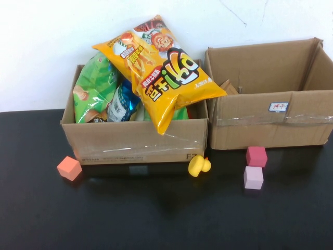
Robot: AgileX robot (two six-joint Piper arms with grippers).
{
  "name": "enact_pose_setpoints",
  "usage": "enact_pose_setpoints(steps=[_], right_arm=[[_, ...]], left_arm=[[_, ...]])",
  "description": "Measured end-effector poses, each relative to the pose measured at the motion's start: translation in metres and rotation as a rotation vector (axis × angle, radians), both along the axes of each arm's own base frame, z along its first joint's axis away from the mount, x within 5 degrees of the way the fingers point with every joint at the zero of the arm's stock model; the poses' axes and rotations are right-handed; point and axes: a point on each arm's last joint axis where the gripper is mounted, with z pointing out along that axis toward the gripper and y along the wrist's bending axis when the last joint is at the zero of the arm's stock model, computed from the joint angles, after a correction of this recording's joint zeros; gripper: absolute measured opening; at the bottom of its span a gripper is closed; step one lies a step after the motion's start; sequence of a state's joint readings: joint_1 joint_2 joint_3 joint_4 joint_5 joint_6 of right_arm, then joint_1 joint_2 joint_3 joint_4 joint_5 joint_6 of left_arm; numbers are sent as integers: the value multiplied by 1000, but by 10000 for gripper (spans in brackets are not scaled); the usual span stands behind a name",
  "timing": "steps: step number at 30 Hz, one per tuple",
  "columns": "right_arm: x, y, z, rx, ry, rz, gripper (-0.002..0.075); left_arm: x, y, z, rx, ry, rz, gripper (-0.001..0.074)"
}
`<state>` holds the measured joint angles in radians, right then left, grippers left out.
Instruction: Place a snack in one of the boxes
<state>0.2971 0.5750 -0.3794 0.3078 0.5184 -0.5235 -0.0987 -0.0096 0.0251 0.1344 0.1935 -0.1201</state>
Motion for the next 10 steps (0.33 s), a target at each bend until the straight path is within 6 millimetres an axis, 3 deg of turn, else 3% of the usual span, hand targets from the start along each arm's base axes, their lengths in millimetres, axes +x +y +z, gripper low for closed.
enact_pose_setpoints(steps=[3,10], right_arm=[[0,0,0,0,0,0,-1],[0,0,0,-1,2,1,-1]], left_arm=[[-2,2,-11,-67,124,37,-2],[-3,3,-11,-88,137,49,-2]])
